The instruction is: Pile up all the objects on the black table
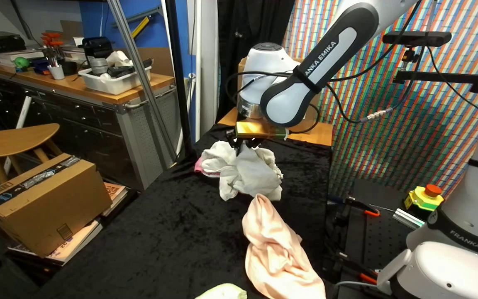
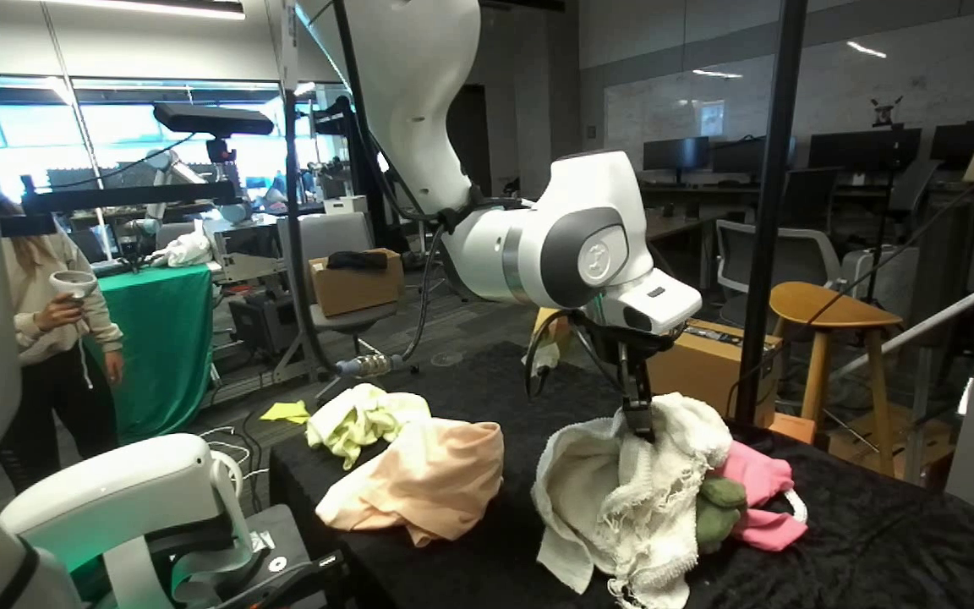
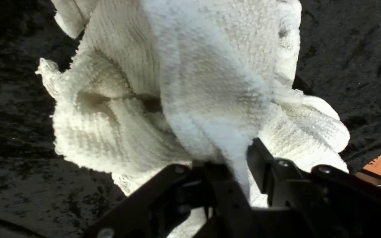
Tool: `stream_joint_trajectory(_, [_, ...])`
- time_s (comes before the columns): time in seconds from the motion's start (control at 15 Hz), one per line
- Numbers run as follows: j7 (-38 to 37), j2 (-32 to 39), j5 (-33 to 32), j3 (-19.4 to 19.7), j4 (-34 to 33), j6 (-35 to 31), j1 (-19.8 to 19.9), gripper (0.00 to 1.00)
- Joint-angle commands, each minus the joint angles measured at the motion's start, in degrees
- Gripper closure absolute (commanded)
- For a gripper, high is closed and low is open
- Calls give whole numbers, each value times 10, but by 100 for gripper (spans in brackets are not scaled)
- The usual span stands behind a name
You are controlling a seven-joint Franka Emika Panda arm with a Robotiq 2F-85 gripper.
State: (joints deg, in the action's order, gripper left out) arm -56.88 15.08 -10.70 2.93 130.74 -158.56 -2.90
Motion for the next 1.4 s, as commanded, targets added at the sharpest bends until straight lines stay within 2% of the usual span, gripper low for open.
stream_joint_trajectory(0.0, [27, -28, -9, 18, 0, 31, -27, 42])
stream_joint_trajectory(0.33, [31, -97, -67, 21, 30, 66, -44, 5])
stream_joint_trajectory(0.4, [29, -116, -85, 18, 39, 75, -43, 1])
stream_joint_trajectory(0.6, [38, -167, -108, -2, 64, 101, -33, 0])
stream_joint_trajectory(0.73, [73, -198, -82, -18, 87, 123, -26, 0])
stream_joint_trajectory(1.0, [186, -244, 9, -45, 139, 169, -30, 0])
stream_joint_trajectory(1.33, [264, -244, 76, -78, 171, 198, -37, 0])
